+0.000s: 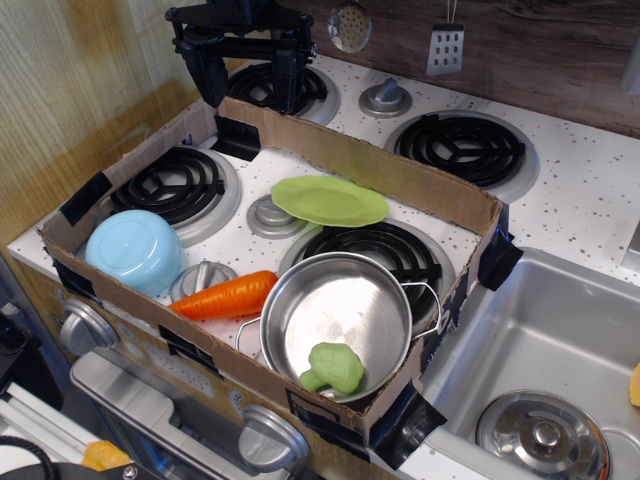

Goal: Take broccoli out of pan

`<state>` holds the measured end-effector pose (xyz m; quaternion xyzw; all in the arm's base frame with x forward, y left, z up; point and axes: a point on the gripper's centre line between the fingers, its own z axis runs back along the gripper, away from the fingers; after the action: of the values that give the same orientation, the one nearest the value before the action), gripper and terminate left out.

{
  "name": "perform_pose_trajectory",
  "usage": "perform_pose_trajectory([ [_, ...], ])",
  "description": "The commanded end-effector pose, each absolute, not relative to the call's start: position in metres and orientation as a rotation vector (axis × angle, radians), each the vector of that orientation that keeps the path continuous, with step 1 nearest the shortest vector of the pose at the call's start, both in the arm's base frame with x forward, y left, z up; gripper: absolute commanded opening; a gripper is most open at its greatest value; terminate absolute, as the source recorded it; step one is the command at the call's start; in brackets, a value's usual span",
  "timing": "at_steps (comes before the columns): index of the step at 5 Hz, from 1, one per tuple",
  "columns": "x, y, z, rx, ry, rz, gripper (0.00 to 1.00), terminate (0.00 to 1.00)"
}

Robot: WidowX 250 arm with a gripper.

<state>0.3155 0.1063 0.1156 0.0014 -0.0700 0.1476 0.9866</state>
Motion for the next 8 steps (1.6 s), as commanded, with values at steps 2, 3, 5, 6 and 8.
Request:
perform_pose_trajectory([
  [2, 0.314, 0.093, 0.135, 0.044, -0.138, 0.393, 1.0, 0.0],
  [3, 0.31, 0.078, 0.162, 0.058, -0.119, 0.52, 1.0, 0.0],
  [5, 0.28, 0.027, 0.173, 0.044, -0.249, 0.84, 1.0, 0.0],
  [6, 0.271, 0.015, 0.162, -0.004, -0.26, 0.86, 1.0, 0.0],
  [8, 0.251, -0.014, 0.128, -0.019, -0.275, 0.913, 1.0, 0.0],
])
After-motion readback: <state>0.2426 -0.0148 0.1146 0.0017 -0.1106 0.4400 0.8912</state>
